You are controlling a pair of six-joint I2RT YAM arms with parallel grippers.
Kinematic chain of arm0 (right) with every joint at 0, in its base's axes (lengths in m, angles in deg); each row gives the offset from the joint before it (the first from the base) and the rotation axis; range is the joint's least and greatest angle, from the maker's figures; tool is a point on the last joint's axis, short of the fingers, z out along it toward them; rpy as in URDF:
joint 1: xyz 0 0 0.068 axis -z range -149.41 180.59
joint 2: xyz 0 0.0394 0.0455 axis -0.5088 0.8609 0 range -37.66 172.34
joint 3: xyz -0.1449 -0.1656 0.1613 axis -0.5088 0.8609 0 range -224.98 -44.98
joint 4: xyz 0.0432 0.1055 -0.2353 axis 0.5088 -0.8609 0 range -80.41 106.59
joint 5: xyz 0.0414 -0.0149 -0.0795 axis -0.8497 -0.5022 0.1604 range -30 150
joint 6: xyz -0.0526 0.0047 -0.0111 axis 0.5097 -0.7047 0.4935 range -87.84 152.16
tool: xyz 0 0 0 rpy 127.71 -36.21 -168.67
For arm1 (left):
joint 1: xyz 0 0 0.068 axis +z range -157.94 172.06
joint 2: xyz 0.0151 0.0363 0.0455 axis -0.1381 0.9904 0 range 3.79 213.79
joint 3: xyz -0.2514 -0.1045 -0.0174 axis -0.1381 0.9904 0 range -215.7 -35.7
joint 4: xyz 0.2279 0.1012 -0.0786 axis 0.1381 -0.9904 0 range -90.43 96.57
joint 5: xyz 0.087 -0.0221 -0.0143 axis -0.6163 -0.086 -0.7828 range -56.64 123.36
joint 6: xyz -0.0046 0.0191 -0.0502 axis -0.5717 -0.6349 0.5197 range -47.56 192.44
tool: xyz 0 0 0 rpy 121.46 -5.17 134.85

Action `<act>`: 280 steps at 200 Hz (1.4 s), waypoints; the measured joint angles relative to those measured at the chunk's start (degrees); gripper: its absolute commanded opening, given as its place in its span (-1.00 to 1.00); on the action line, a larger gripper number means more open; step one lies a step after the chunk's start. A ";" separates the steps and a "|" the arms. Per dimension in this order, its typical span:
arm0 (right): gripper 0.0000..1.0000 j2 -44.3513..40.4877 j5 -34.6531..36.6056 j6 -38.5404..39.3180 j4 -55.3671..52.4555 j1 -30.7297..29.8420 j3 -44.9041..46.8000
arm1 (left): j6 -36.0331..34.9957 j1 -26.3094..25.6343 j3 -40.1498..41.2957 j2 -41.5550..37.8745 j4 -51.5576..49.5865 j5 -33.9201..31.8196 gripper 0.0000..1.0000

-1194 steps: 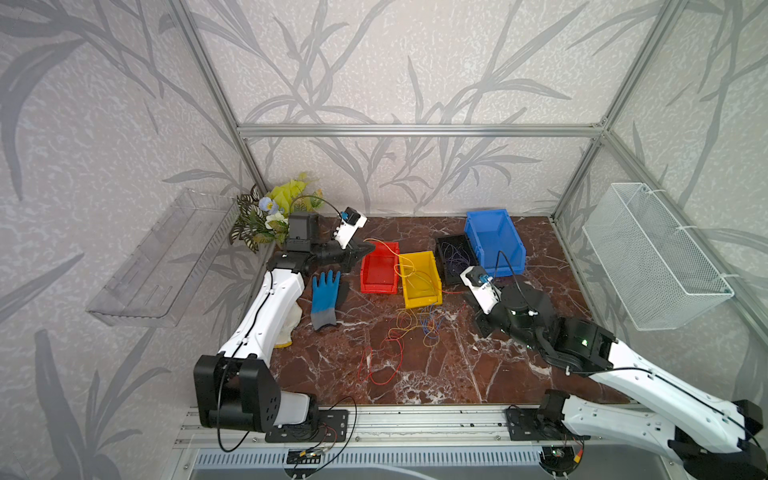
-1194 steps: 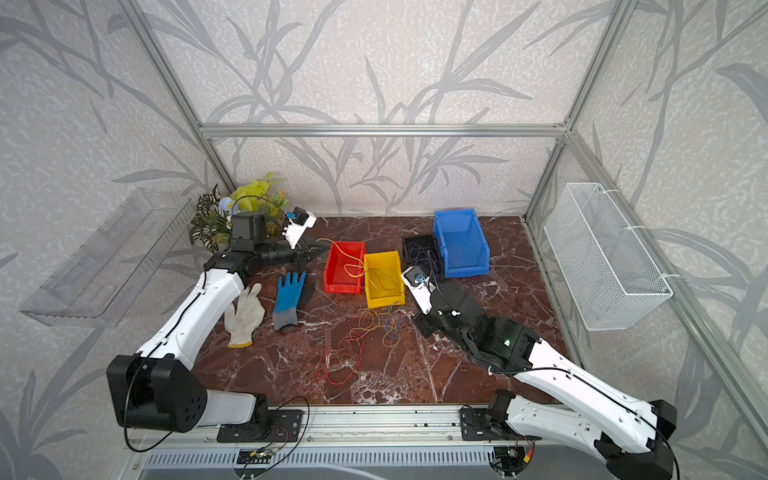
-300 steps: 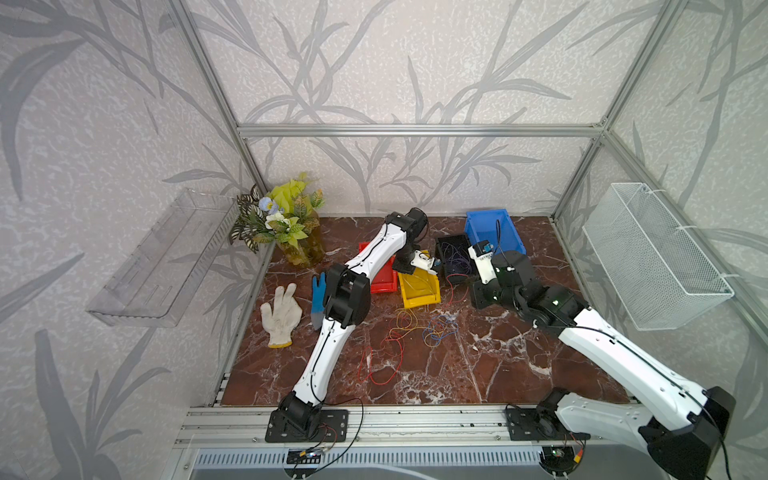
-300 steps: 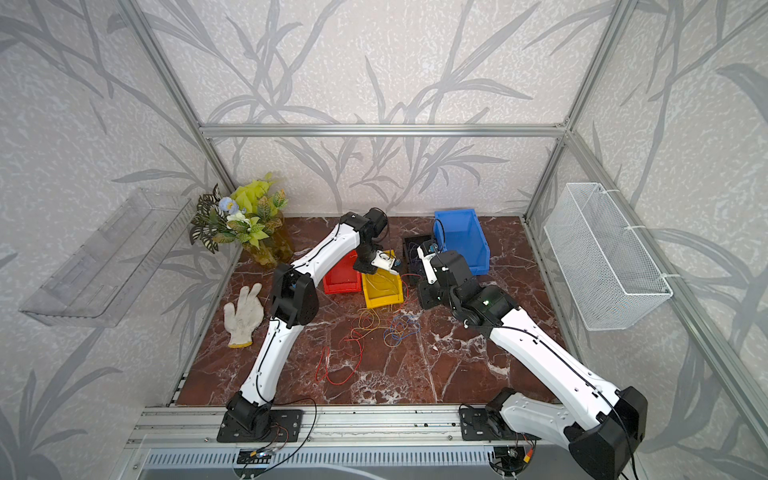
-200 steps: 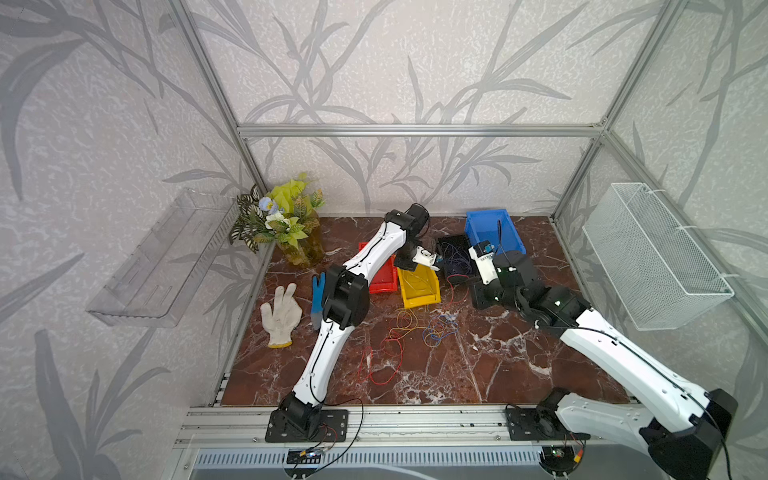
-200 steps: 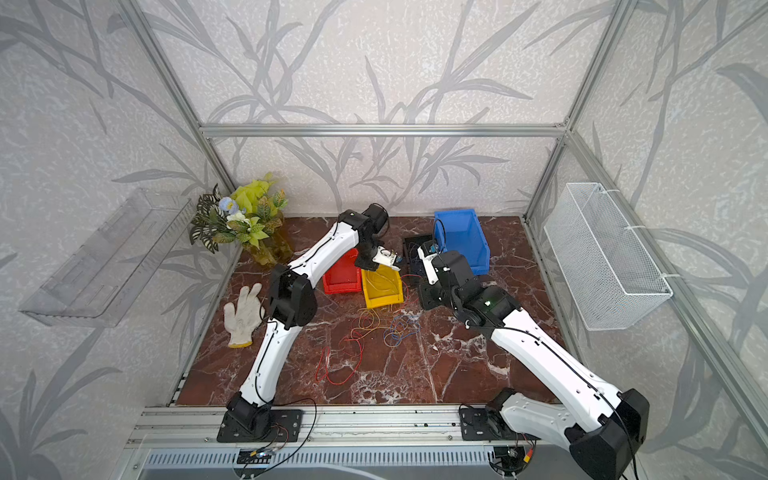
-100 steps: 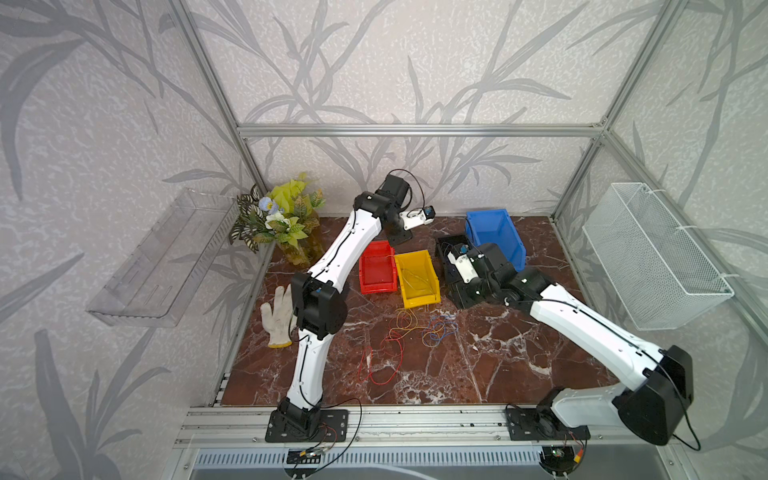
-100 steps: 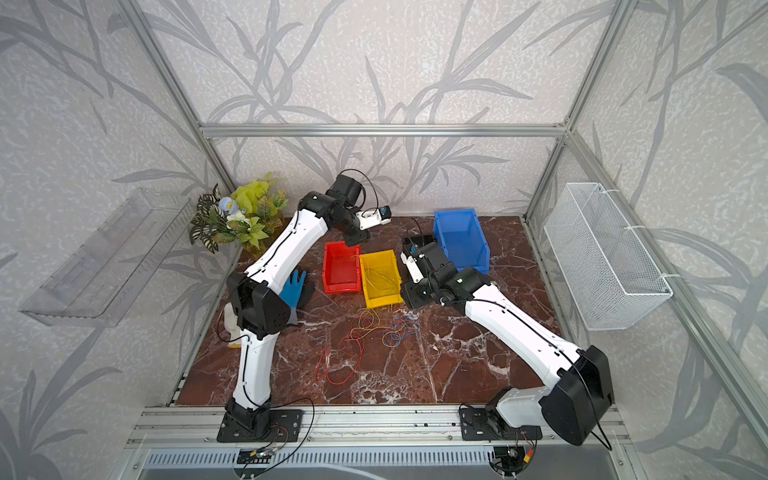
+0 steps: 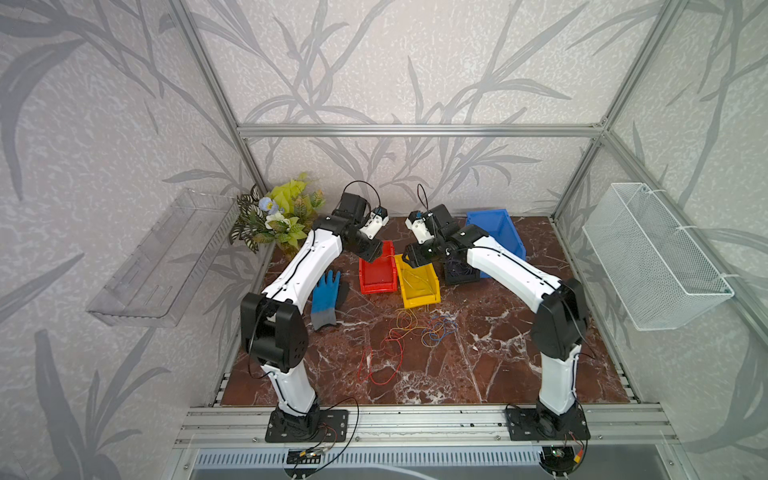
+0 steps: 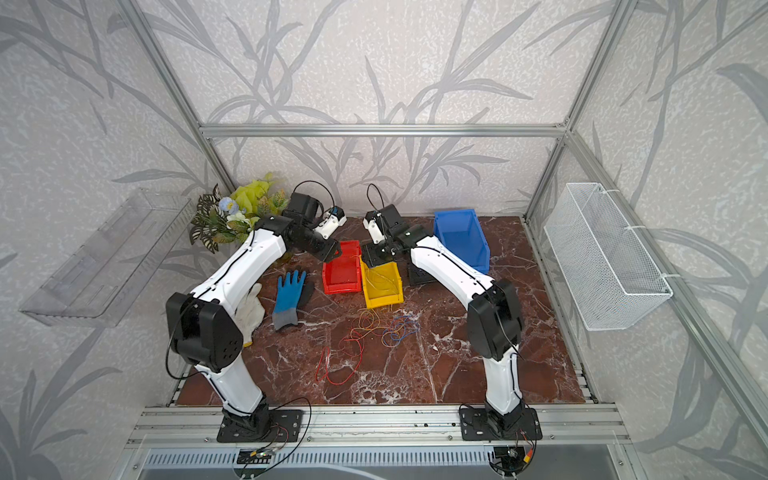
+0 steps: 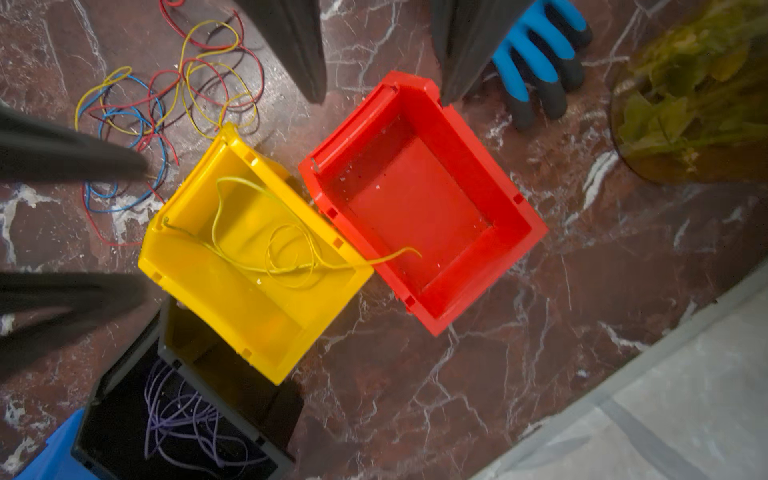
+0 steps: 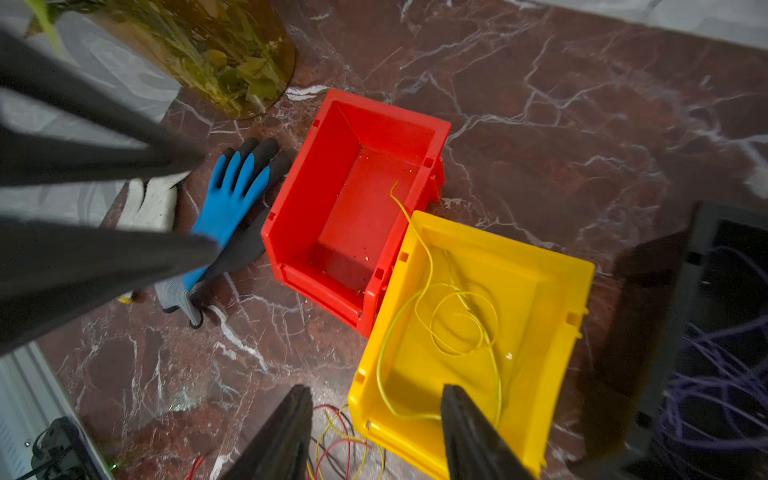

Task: Untangle and sort cables by color
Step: Adjust the cable in the bin.

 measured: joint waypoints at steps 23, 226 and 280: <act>-0.11 5.84 -2.75 -1.25 0.42 1.25 -2.69 | 1.90 0.68 8.17 -4.04 3.58 0.52 -0.04; -0.75 19.04 -4.81 -3.13 -1.01 2.49 -11.43 | 2.56 3.17 17.22 -6.49 11.13 0.90 -0.04; -1.00 18.67 -2.21 -2.47 1.29 1.75 -9.84 | 2.34 3.28 18.12 -6.75 11.54 0.90 -0.04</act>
